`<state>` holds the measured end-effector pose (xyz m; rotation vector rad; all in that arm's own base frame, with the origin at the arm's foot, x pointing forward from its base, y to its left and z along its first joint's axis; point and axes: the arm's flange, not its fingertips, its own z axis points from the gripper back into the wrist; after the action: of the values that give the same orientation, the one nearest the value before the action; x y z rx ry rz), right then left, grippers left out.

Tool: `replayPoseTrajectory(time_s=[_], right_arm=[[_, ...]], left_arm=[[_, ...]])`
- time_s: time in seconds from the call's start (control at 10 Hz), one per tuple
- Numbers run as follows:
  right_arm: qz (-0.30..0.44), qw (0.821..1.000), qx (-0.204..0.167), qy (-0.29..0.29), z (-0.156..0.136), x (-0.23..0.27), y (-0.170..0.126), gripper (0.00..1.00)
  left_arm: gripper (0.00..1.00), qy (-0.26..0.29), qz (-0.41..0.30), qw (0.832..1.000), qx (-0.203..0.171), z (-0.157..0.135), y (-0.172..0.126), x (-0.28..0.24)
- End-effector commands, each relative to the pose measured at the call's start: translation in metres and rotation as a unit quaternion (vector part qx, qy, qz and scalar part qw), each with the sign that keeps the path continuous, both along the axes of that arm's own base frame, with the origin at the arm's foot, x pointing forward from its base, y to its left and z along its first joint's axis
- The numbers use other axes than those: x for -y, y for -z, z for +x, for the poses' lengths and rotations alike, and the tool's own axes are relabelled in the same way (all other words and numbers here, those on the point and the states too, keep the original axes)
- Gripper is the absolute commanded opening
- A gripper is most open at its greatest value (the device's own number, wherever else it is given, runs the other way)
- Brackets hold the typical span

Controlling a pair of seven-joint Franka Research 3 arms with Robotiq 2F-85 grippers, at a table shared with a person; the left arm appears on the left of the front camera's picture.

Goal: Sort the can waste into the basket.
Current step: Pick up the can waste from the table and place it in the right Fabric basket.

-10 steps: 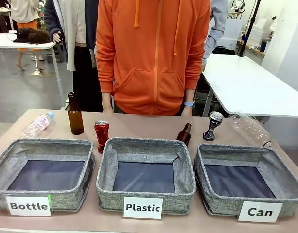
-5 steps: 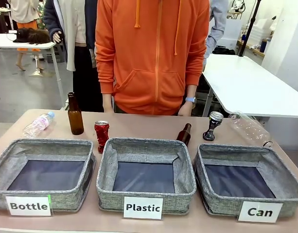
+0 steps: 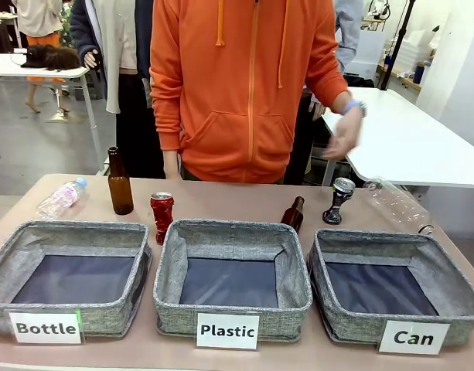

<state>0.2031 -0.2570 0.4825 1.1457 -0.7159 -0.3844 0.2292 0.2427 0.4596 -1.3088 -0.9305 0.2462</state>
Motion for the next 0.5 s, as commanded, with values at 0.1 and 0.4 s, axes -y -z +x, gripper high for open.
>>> replayPoseTrajectory(time_s=[0.1,0.4], right_arm=[[-0.006,1.0,0.013,-0.001,0.001,0.001,0.001,1.0],[-0.006,1.0,0.013,-0.001,0.001,0.001,0.001,1.0]], left_arm=[[1.0,0.052,0.04,0.998,0.024,0.005,-0.012,0.017],[1.0,0.19,0.12,0.972,0.067,0.06,-0.055,0.091]])
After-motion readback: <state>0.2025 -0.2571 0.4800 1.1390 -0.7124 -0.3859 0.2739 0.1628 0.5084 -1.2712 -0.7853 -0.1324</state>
